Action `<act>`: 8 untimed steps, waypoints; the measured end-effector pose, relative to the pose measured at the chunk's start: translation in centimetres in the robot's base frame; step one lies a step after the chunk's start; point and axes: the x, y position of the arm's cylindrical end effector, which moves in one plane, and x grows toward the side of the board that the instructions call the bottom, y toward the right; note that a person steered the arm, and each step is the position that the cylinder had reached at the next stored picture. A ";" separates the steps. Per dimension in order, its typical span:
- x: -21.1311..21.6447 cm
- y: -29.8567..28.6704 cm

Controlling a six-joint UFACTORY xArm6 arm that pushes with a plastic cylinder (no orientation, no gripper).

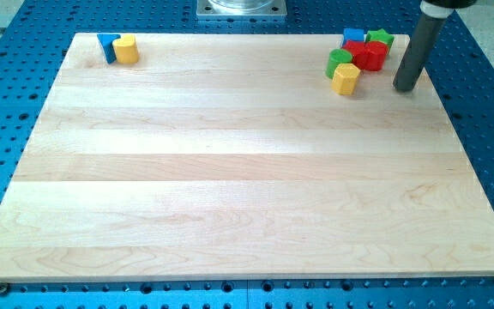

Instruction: Slide the cube to the left center of the board

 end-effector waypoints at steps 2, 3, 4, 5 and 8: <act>-2.5 4.0; -6.7 4.5; -9.3 4.5; -9.9 4.5; -10.2 3.0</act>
